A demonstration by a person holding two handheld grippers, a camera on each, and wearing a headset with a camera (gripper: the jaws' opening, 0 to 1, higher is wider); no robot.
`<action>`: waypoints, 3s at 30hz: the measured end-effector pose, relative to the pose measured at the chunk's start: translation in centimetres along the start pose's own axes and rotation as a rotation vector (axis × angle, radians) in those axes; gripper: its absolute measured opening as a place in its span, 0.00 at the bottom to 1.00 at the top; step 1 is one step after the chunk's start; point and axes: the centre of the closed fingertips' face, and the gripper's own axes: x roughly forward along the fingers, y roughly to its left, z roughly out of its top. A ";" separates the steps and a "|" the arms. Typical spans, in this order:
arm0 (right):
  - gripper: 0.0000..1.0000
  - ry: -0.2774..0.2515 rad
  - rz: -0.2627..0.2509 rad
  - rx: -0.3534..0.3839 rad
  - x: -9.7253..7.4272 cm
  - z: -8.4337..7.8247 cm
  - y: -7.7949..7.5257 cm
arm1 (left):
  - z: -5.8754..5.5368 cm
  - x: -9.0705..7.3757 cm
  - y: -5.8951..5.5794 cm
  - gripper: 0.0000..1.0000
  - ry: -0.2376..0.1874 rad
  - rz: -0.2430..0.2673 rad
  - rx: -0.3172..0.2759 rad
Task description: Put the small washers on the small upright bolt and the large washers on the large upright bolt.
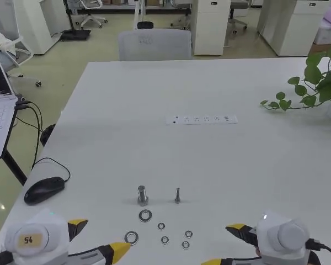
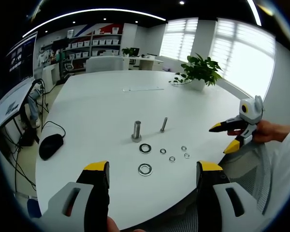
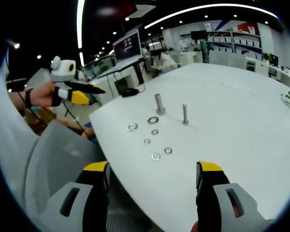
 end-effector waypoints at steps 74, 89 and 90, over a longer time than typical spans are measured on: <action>0.16 0.503 0.192 -0.606 10.1 -2.2 -2.6 | -1.3 -0.8 0.3 0.70 -0.061 0.045 -0.108; 0.18 0.539 0.207 -0.592 10.0 -2.1 -2.8 | -1.2 -1.0 0.4 0.69 -0.059 0.052 -0.102; 0.18 0.543 0.212 -0.606 9.9 -2.2 -2.9 | -1.3 -1.1 0.6 0.69 -0.059 0.055 -0.103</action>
